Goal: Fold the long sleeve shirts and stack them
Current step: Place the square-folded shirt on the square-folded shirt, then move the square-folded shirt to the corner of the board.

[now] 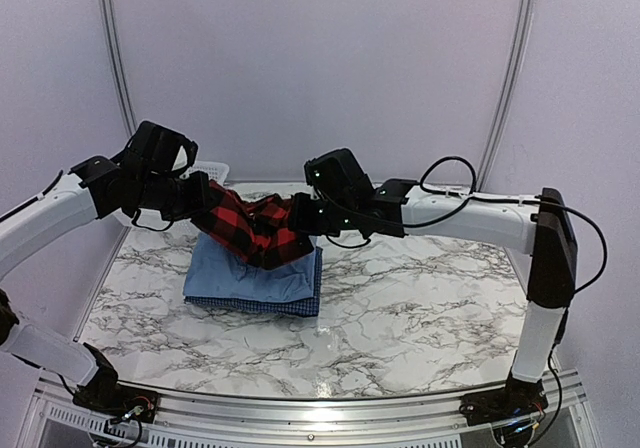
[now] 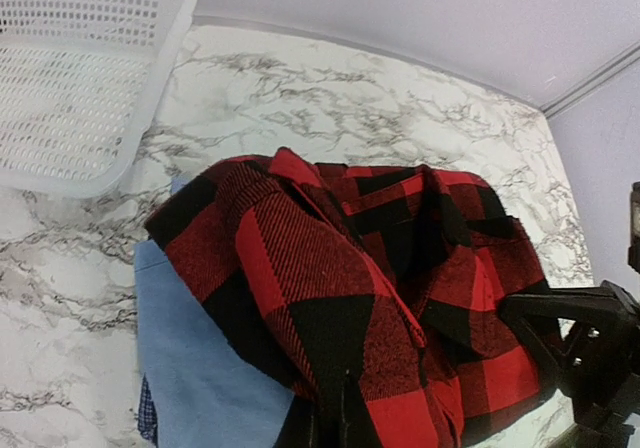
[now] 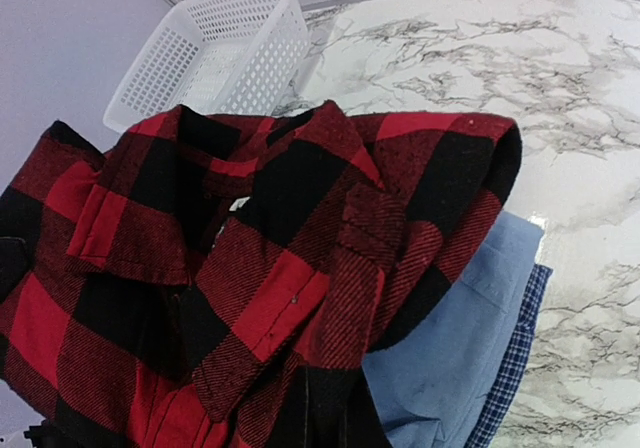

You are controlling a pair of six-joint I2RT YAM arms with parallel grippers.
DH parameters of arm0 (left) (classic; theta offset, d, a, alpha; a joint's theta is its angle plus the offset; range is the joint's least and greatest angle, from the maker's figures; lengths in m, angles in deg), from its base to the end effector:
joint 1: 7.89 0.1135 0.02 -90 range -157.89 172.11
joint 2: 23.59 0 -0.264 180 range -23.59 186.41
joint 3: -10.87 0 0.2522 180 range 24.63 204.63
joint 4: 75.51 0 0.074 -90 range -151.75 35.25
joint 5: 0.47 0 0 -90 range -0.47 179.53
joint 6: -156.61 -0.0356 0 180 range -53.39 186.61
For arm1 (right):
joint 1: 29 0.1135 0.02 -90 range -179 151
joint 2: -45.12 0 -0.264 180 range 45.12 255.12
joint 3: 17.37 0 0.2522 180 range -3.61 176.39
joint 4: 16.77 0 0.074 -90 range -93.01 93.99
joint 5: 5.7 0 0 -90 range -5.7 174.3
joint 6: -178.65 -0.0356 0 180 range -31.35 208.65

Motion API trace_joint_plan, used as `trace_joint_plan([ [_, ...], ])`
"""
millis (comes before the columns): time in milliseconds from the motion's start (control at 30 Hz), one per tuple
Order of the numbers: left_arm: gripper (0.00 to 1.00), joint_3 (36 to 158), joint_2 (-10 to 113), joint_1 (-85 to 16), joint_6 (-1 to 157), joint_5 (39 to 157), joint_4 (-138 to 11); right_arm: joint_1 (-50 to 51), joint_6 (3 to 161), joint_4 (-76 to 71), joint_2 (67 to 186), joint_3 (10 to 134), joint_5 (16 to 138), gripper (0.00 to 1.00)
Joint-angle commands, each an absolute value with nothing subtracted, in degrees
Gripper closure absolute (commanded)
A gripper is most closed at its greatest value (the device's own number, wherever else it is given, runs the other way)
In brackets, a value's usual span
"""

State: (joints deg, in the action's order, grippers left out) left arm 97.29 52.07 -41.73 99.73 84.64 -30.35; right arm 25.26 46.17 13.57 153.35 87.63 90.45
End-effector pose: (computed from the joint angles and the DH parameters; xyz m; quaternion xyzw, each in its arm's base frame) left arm 0.2448 -0.1605 0.3545 -0.0143 0.8839 -0.2256 0.4095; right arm 0.2633 0.3594 0.2895 -0.0651 0.8779 0.3215 0.3490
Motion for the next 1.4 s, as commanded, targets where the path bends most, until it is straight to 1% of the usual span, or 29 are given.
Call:
trace_joint_plan([
  [0, 1.0, 93.71, 50.01, -38.83, 98.08, 85.67, -26.71, 27.13, 43.14, 11.14, 153.52, 87.59, 90.67, 1.0],
  [300, 1.0, 85.31, 48.84, -34.02, 98.45, 88.57, -24.93, 28.2, 39.63, 9.07, 152.62, 79.32, 90.88, 1.0],
  [333, 1.0, 84.75, 48.91, -33.67, 98.57, 89.16, -24.57, 28.18, 39.6, 9.32, 152.49, 78.94, 91.25, 0.97],
  [400, 0.99, 83.07, 48.78, -33.27, 98.75, 89.35, -24.17, 28.16, 39.75, 9.96, 152.15, 78.58, 92.18, 0.87],
  [500, 0.87, 81.34, 48.6, -32.54, 98.67, 91.32, -23.98, 28.21, 40.54, 11.63, 151.2, 78.61, 93.61, 0.7],
  [533, 0.81, 81.17, 48.59, -32.12, 98.6, 91.4, -23.68, 28.21, 40.9, 12.31, 150.8, 78.69, 94.09, 0.65],
  [667, 0.51, 82.04, 47.54, -31.41, 97.89, 90.87, -22.68, 28.45, 41.85, 14.86, 148.68, 78.67, 95.55, 0.54],
  [700, 0.47, 82.8, 47.08, -31.34, 97.67, 90.1, -22.13, 28.69, 42.01, 15.37, 148.09, 78.58, 96.14, 0.54],
  [833, 0.45, 87.1, 46.11, -31.29, 96.06, 84.32, -18.81, 30.72, 42.6, 18.01, 146.9, 79.99, 98.97, 0.54],
  [900, 0.46, 88.97, 45.58, -31.31, 95.48, 82.18, -17.47, 32.03, 42.9, 20.06, 147.25, 82.08, 100.71, 0.6],
  [1033, 0.55, 90.43, 44.7, -32.11, 95.99, 84.69, -17.77, 33.92, 43.38, 18.87, 148.26, 83.29, 99.44, 0.76],
  [1133, 0.63, 89.09, 45.62, -32.96, 96.34, 88.88, -20.96, 34.89, 42.87, 16.38, 150.46, 83.26, 97.31, 0.84],
  [1200, 0.68, 86.97, 46.18, -33.24, 97.14, 92.34, -23.44, 35.14, 42.02, 15.56, 151.78, 82.73, 96.21, 0.86],
  [1367, 0.72, 81.94, 48.09, -33.29, 98.34, 94.22, -27.87, 35.2, 39.09, 9.72, 151.84, 75.71, 93.93, 0.87],
])
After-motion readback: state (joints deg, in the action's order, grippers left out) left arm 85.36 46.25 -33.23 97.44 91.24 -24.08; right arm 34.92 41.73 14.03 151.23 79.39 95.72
